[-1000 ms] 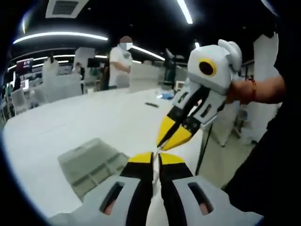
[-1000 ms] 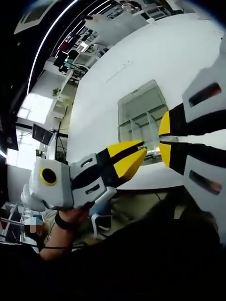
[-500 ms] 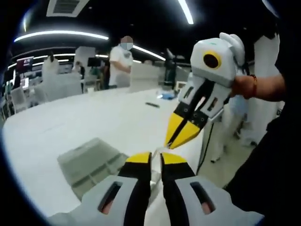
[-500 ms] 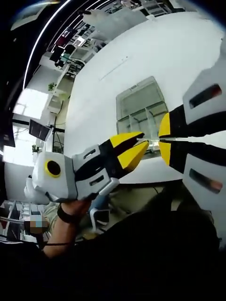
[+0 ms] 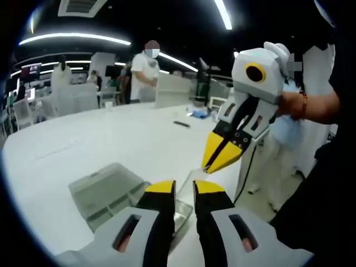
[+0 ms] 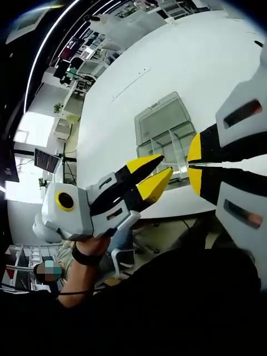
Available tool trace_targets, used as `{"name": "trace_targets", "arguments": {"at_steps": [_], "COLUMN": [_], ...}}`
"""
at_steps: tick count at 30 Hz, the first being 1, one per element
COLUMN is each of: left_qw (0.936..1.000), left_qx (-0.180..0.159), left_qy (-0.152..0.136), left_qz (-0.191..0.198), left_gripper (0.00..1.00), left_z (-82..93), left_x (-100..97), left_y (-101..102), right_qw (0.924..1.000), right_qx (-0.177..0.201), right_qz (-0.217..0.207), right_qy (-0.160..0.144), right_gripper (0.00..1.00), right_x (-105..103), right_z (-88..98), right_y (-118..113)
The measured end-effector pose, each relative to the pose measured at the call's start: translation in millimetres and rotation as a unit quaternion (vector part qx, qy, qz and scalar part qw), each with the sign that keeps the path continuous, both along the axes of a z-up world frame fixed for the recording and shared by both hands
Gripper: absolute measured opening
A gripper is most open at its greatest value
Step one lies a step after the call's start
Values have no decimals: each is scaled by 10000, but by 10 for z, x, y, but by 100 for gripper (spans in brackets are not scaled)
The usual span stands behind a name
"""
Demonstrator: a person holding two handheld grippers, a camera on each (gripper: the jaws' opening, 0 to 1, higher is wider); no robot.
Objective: Insert the divider into the dual guide fixture by aligning both edges with the guide slots and pushing it downward to the bottom, including one-sided entry, uneven engagement, binding, and posture correction.
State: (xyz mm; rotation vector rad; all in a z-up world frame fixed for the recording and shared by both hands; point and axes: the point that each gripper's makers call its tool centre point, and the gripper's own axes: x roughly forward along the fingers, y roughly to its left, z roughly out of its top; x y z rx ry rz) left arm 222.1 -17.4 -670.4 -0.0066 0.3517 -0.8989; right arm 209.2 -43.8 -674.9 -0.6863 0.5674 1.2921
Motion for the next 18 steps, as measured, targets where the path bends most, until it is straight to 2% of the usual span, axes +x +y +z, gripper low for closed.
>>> {"name": "trace_targets", "arguments": {"at_steps": [5,18], "left_qw": [10000,9997], "left_qx": [0,3], "left_qy": [43,43], "left_qz": [59,220], "left_gripper": [13,19], "left_z": [-17,-2], "left_x": [-31,-56], "left_y": [25,108], "right_qw": [9997,9995], "right_qx": [91,137], "right_qz": [-161,-247], "right_qy": [138,117], "right_gripper": [0,0], "right_x": [8,35], "right_z": [40,80], "right_y": [4,4]}}
